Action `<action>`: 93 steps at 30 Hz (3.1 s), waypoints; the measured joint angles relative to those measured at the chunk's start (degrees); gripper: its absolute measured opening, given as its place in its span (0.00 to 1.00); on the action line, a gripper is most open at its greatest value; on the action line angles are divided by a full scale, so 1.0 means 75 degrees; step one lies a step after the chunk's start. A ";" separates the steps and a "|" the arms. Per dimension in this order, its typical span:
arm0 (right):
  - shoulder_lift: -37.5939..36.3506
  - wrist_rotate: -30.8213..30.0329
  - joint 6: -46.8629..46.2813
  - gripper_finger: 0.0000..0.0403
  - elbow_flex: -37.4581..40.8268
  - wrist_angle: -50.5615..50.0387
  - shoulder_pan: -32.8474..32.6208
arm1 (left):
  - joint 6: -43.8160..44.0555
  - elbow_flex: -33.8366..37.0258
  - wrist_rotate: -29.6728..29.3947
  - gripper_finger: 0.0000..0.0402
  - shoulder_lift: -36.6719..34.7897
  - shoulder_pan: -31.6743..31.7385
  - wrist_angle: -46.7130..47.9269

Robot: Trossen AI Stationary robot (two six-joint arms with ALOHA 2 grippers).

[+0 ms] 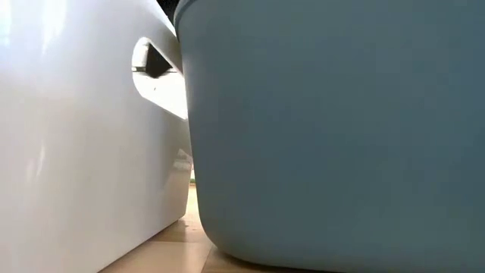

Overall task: Pick & Place Toothbrushes
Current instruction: Put the purple toothbrush into the right transparent bin

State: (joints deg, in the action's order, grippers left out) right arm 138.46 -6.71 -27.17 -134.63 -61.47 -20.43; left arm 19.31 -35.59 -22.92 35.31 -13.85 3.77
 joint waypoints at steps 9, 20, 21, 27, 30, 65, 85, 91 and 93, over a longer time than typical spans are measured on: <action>-0.0978 -0.2290 -0.0250 0.00 -0.0015 -0.1381 -0.0350 | -0.0055 -0.0006 0.0006 0.41 0.0112 -0.0001 -0.0065; -0.1700 -0.4177 -0.1328 0.00 -0.0015 -0.2937 -0.1092 | -0.0058 -0.0006 0.0050 0.41 0.0268 -0.0003 -0.0248; -0.1700 -0.4234 -0.1381 0.00 -0.0015 -0.3059 -0.1126 | -0.0058 -0.0006 0.0050 0.41 0.0268 0.0000 -0.0248; -0.1685 -0.4317 -0.1557 0.00 -0.0012 -0.3381 -0.1276 | -0.0058 -0.0006 0.0047 0.41 0.0271 0.0000 -0.0289; -0.1685 -0.4403 -0.1588 0.00 -0.0012 -0.3411 -0.1276 | -0.0058 -0.0006 0.0047 0.41 0.0279 0.0000 -0.0294; -0.7083 -0.4830 -0.1997 0.00 0.9310 0.3387 -0.1082 | -0.0140 0.0000 0.0038 0.41 0.0456 0.0000 -0.0619; -0.9522 -0.2523 0.2003 0.00 1.1603 0.9471 0.1474 | -0.0364 0.0003 0.0055 0.41 0.0845 0.0003 -0.1186; -0.9627 -0.2088 0.1697 0.00 1.1602 0.9350 0.2692 | -0.0396 0.0003 0.0058 0.41 0.0845 0.0003 -0.1230; -0.9604 -0.1440 0.1681 0.00 1.1588 0.9237 0.3189 | -0.0405 0.0003 0.0061 0.41 0.0843 0.0003 -0.1250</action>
State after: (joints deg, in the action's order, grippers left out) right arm 66.43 -17.51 -14.56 -47.72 7.81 3.49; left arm 16.28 -35.57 -22.46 41.63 -13.82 -5.61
